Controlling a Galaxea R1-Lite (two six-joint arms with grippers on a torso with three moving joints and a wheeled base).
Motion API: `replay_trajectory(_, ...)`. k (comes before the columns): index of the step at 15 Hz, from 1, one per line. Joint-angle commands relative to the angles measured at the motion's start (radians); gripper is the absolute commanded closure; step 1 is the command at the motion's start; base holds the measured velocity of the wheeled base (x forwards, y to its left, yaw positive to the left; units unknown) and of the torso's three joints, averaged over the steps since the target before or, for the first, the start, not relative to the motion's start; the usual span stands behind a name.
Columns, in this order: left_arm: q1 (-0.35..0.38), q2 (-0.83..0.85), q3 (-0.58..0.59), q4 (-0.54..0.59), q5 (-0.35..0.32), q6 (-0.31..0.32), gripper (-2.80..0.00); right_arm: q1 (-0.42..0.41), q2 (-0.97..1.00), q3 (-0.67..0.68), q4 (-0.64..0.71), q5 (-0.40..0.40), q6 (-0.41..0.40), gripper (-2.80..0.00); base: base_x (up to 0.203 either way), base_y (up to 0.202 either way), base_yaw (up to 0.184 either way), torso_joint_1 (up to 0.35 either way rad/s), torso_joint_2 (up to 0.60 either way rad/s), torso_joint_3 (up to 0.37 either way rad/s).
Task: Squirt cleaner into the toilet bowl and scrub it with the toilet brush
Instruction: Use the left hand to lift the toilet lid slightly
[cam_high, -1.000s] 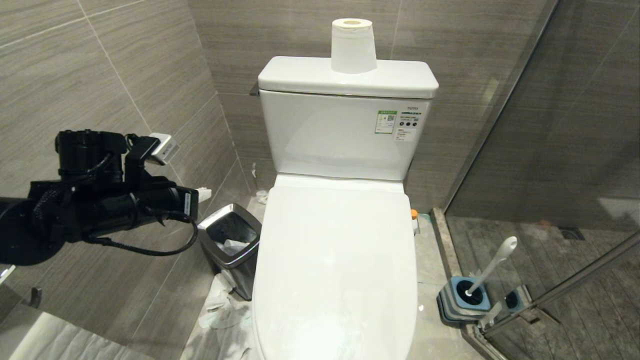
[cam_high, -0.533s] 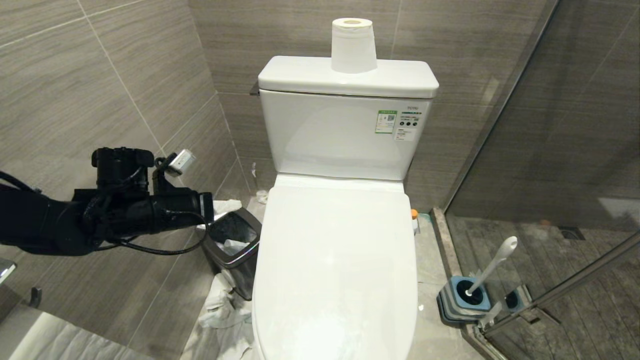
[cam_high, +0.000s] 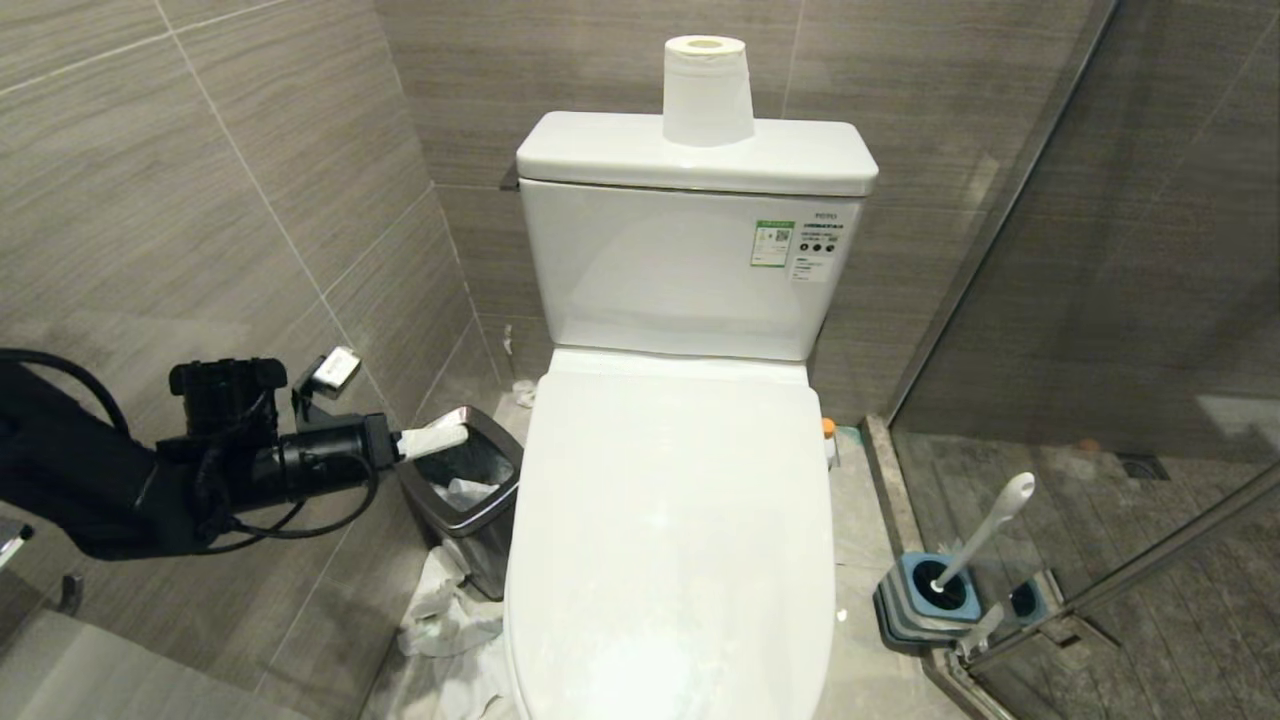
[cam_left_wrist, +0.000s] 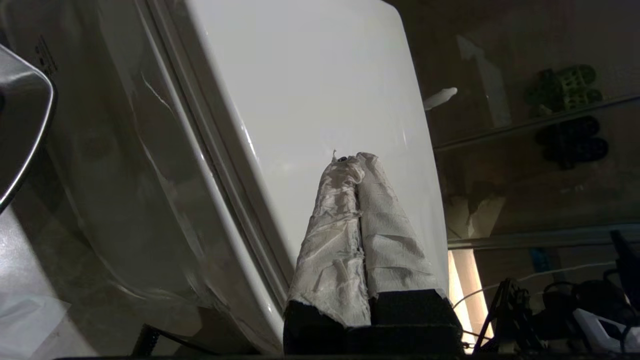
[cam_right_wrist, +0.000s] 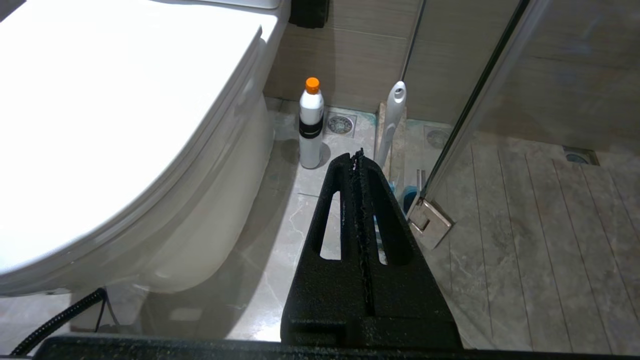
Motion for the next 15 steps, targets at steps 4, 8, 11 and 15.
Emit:
replay_trajectory(4, 0.081, 0.046, 0.099, -0.063, -0.130, -0.043, 0.00, 0.000, -0.001, 0.012, 0.000, 0.001, -0.001, 0.00, 0.000, 0.000, 0.000, 0.000, 0.00, 0.000)
replay_trajectory(8, 0.079, 0.059, 0.148, -0.109, -0.151, -0.019, -2.80, 0.000, -0.001, 0.012, 0.000, 0.001, -0.001, 0.00, 0.000, 0.000, 0.000, 0.000, 0.00, 0.000)
replay_trajectory(11, 0.083, 0.068, 0.152, -0.110, -0.157, -0.014, -2.80, 0.000, -0.001, 0.012, 0.000, 0.001, -0.001, 0.00, 0.000, 0.000, 0.000, 0.000, 0.00, 0.000)
replay_trajectory(15, 0.082, 0.067, 0.234, -0.148, -0.197, -0.003, -2.80, 0.000, -0.001, 0.012, 0.000, 0.001, -0.001, 0.00, 0.000, 0.000, 0.000, 0.000, 0.00, 0.000)
